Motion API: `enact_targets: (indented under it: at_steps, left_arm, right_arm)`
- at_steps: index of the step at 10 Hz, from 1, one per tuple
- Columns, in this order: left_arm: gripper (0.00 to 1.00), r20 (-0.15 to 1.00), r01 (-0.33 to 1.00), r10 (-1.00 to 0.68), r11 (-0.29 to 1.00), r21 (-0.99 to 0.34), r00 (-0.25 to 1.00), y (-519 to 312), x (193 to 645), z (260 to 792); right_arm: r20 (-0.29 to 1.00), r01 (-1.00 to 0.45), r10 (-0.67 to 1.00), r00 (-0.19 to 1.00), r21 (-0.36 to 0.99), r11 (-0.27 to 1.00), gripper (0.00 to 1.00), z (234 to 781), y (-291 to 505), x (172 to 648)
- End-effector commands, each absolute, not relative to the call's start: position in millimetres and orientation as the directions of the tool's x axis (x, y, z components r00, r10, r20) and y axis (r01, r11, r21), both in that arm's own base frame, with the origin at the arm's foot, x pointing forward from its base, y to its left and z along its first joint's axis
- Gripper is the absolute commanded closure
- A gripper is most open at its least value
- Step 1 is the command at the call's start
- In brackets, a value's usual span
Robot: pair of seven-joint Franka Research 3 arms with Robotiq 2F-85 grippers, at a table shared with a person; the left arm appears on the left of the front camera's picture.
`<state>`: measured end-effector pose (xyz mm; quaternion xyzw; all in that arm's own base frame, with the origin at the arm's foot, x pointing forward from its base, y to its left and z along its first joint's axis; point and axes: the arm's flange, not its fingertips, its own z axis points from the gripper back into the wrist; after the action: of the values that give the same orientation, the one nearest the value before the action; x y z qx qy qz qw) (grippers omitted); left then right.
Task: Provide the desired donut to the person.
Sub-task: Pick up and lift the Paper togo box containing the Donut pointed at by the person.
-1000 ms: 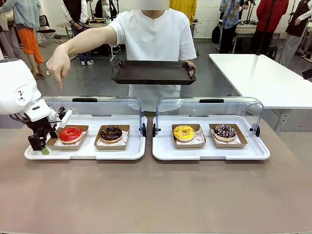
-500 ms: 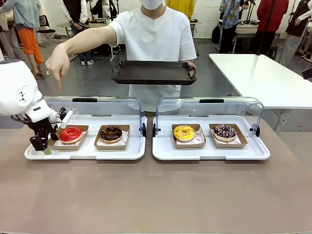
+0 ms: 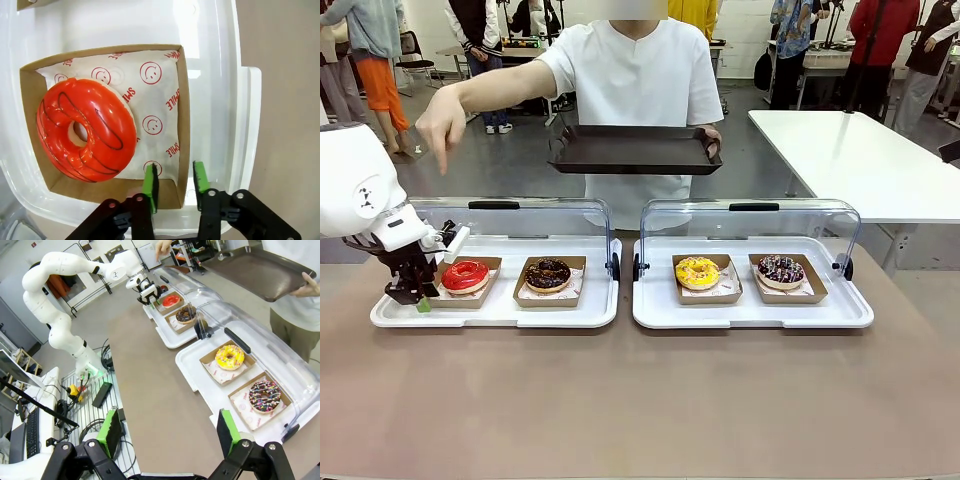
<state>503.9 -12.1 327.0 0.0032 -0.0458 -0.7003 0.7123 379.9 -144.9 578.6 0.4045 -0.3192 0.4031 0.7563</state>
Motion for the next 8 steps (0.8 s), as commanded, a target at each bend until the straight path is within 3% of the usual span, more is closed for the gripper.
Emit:
enact_targets:
  at_steps: [1, 8]
  left_arm:
    - [0.97, 0.079, 0.997, -0.997, 0.002, 0.075, -0.004, -7, 508, 326]
    - [1.0, 0.046, 0.994, -0.997, -0.052, 0.094, -0.056, -7, 492, 349]
  right_arm:
    - [0.81, -0.868, 0.349, 0.472, 0.358, 0.345, 0.0, 578, -145, 380]
    - [0.81, -0.868, 0.349, 0.472, 0.358, 0.345, 0.0, 578, -145, 380]
